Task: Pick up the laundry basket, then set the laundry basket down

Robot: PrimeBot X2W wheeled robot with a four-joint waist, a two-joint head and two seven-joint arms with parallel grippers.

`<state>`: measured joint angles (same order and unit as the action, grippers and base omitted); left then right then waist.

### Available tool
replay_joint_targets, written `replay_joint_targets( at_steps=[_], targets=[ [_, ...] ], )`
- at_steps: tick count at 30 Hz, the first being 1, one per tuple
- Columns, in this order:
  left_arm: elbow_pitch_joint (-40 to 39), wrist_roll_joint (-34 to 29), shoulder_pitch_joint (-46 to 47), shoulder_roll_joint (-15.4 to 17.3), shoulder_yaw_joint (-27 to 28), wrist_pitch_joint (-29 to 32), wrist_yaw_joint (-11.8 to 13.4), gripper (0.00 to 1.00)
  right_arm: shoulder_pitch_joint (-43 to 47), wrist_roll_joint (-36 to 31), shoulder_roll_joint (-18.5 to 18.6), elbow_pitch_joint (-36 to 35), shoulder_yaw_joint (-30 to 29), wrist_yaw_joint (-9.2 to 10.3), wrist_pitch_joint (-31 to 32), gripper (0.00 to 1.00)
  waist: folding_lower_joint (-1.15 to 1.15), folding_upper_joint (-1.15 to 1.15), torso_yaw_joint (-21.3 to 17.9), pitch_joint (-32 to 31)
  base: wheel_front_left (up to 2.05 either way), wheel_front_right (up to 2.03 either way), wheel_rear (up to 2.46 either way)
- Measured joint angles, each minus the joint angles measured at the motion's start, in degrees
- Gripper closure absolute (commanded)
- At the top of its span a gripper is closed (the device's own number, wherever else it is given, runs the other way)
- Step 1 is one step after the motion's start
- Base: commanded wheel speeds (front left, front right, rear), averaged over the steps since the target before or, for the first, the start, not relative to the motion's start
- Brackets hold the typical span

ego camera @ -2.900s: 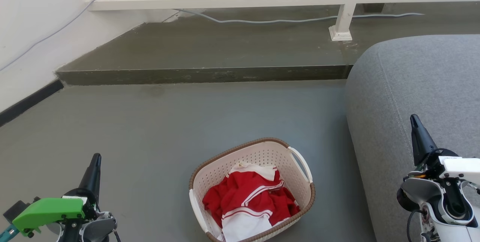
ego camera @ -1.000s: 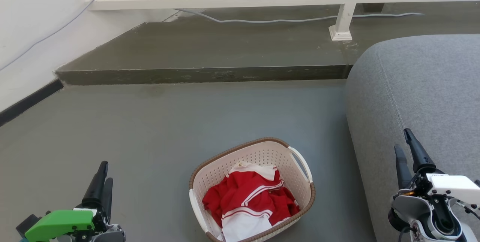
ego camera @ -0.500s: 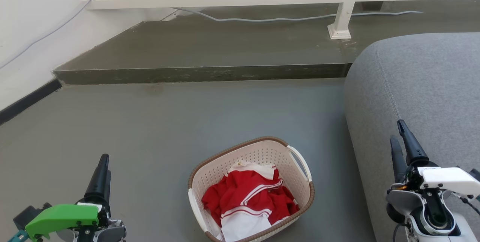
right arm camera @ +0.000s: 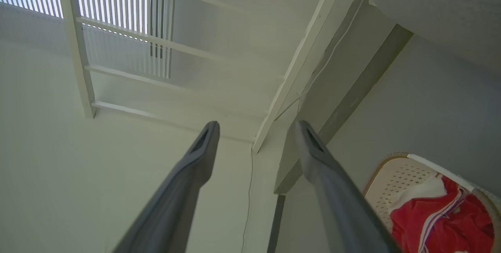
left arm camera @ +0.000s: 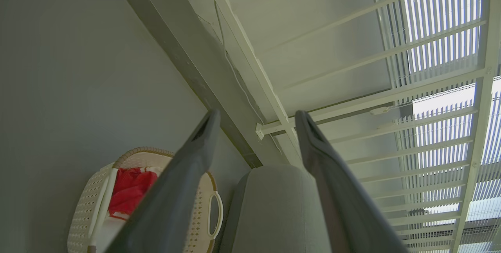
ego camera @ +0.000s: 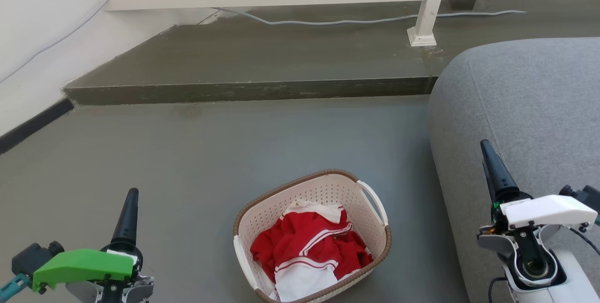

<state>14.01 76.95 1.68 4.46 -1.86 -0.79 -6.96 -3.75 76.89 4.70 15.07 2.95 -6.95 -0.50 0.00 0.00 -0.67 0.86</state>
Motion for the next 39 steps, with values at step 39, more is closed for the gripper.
replay_joint_targets(
  at_steps=[39],
  targets=[
    [-3.48,-33.17,1.72,0.57,-3.21,-7.95,0.25,0.00,-2.91,-35.07,2.18,-1.48,9.21,4.05,-8.10,0.00,0.00,0.00,-0.65,0.93,0.00,0.00,0.00]
  ],
)
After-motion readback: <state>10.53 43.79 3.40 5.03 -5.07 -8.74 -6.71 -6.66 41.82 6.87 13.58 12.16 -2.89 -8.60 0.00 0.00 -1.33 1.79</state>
